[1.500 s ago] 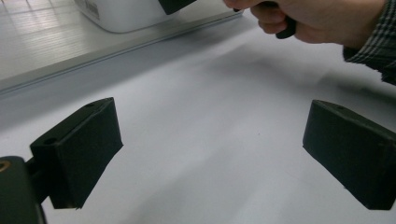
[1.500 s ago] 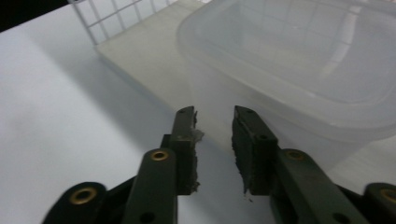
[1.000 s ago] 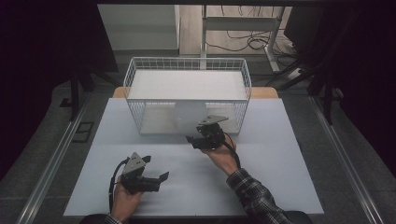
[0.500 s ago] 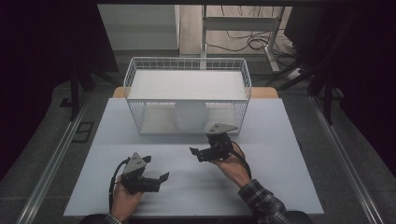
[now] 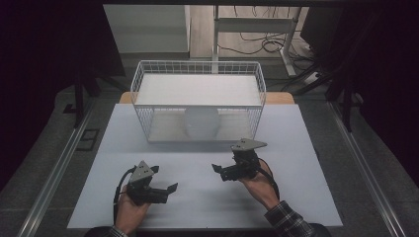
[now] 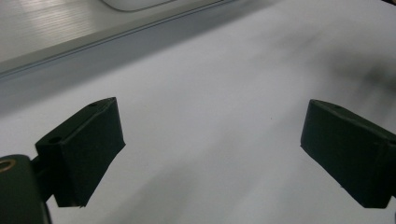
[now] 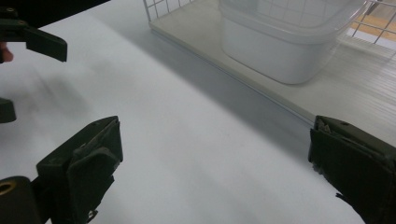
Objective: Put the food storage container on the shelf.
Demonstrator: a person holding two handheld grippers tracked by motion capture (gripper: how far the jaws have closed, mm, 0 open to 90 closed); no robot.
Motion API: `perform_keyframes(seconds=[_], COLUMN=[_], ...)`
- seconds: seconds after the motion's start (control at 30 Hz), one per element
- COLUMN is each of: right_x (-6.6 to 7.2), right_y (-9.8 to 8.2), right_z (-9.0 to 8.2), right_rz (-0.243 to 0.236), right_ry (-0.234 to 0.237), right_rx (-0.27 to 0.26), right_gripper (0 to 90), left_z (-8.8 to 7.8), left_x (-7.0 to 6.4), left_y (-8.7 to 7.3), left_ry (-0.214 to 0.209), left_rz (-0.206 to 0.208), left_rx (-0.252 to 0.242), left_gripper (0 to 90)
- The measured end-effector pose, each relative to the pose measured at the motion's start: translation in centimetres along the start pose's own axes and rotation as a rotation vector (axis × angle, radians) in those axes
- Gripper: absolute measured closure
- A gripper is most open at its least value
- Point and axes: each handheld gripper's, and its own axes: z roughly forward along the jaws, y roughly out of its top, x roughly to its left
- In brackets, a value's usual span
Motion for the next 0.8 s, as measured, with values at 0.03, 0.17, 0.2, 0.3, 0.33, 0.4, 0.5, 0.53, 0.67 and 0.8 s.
perform_keyframes(seconds=[0.03, 0.17, 0.2, 0.3, 0.33, 0.4, 0.5, 0.53, 0.67, 0.8], right_x=[0.0, -0.1, -0.2, -0.4, -0.4, -0.6, -0.9, -1.1, -1.5, -1.9], right_y=[-0.1, -0.5, -0.7, -1.1, -1.2, -1.6, -2.2, -2.5, -3.2, -4.1], right_z=[-0.3, -1.2, -1.5, -2.3, -2.5, -3.1, -3.9, -4.3, -5.3, -6.5], right_rz=[0.002, 0.007, 0.011, 0.017, 0.020, 0.023, 0.030, 0.036, 0.055, 0.071], right_ry=[0.001, -0.007, -0.010, -0.022, -0.028, -0.040, -0.055, -0.061, -0.081, -0.116], right_rx=[-0.001, -0.006, -0.009, -0.019, -0.019, -0.021, -0.020, -0.020, -0.027, -0.031], right_gripper=[2.6, 2.3, 2.2, 2.1, 2.1, 2.1, 2.1, 2.1, 2.1, 2.0], left_z=[0.0, -0.1, -0.1, -0.1, -0.2, -0.3, -0.3, -0.3, -0.4, -1.0], left_x=[0.0, -0.1, -0.1, -0.1, -0.1, 0.0, 0.1, 0.1, 0.1, 0.2], left_y=[0.0, 0.1, 0.1, 0.1, 0.1, 0.1, -0.1, -0.1, -0.2, -0.3], left_ry=[0.001, 0.009, 0.011, 0.021, 0.025, 0.030, 0.033, 0.033, 0.044, 0.058], left_rz=[0.001, 0.013, 0.015, 0.023, 0.026, 0.032, 0.044, 0.046, 0.062, 0.066], left_rx=[0.002, 0.008, 0.009, 0.012, 0.011, 0.005, 0.002, 0.003, 0.001, -0.011], left_gripper=[5.4, 5.4, 5.4, 5.3, 5.2, 5.1, 5.0, 4.8, 4.2, 3.9])
